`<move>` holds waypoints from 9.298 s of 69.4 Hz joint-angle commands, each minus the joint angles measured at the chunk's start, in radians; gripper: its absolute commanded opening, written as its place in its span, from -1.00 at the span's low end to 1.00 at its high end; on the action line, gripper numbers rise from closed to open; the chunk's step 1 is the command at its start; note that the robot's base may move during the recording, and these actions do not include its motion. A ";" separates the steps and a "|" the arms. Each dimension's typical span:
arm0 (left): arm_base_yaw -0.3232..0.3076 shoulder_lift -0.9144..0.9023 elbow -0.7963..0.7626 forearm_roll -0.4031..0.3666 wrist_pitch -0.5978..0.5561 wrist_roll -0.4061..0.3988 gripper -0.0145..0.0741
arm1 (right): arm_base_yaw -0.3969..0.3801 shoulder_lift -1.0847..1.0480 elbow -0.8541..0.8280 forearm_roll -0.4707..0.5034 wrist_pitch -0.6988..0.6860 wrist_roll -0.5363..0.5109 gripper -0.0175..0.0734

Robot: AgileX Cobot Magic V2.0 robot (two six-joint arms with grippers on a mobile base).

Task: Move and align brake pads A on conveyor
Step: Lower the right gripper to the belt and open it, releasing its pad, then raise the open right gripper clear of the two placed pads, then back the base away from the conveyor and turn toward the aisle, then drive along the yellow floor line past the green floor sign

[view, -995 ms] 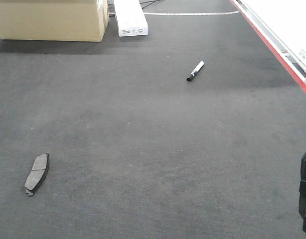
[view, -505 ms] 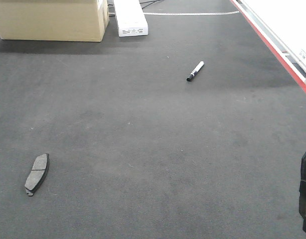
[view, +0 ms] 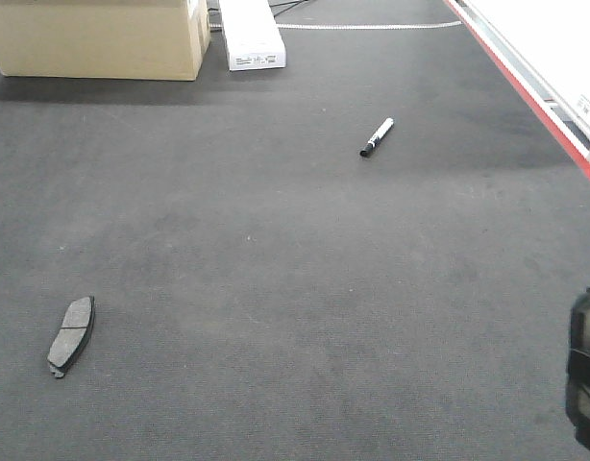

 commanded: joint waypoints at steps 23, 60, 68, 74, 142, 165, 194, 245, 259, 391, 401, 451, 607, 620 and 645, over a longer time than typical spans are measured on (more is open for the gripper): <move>-0.004 0.013 -0.024 -0.014 -0.079 -0.004 0.22 | -0.003 0.497 -0.282 -0.036 0.035 -0.008 -0.52; -0.004 0.013 -0.024 -0.014 -0.079 -0.004 0.22 | -0.002 0.968 -0.514 -0.088 0.049 -0.011 -0.44; -0.004 0.013 -0.024 -0.014 -0.079 -0.004 0.22 | -0.002 1.025 -0.553 -0.089 0.037 -0.011 -0.43; -0.004 0.013 -0.024 -0.014 -0.079 -0.004 0.22 | -0.002 1.070 -0.576 -0.089 0.023 -0.012 -0.43; -0.004 0.013 -0.024 -0.014 -0.079 -0.004 0.22 | -0.002 1.102 -0.621 -0.090 0.005 -0.044 0.43; -0.004 0.013 -0.024 -0.014 -0.079 -0.004 0.22 | -0.002 0.774 -0.489 -0.121 -0.108 0.002 0.43; -0.004 0.013 -0.024 -0.014 -0.079 -0.004 0.22 | -0.002 0.384 -0.241 -0.452 -0.091 0.294 0.43; -0.004 0.013 -0.024 -0.015 -0.079 -0.004 0.22 | -0.002 -0.296 0.112 -0.403 -0.316 0.363 0.43; -0.004 0.013 -0.024 -0.015 -0.079 -0.004 0.22 | -0.002 -0.296 0.172 -0.405 -0.387 0.362 0.43; -0.002 0.013 -0.024 -0.015 -0.079 -0.004 0.22 | -0.002 -0.296 0.179 -0.407 -0.381 0.358 0.43; -0.002 0.013 -0.024 -0.015 -0.079 -0.004 0.22 | -0.002 -0.296 0.179 -0.407 -0.381 0.358 0.43; -0.002 0.013 -0.024 -0.015 -0.077 -0.004 0.22 | -0.002 -0.296 0.180 -0.406 -0.374 0.358 0.43; -0.001 0.013 -0.024 -0.015 -0.077 -0.004 0.22 | -0.002 -0.296 0.180 -0.406 -0.374 0.358 0.43; -0.001 0.013 -0.024 -0.015 -0.077 -0.004 0.22 | -0.002 -0.296 0.180 -0.406 -0.374 0.358 0.43; -0.001 0.013 -0.024 -0.015 -0.077 -0.004 0.22 | -0.002 -0.296 0.180 -0.406 -0.374 0.358 0.43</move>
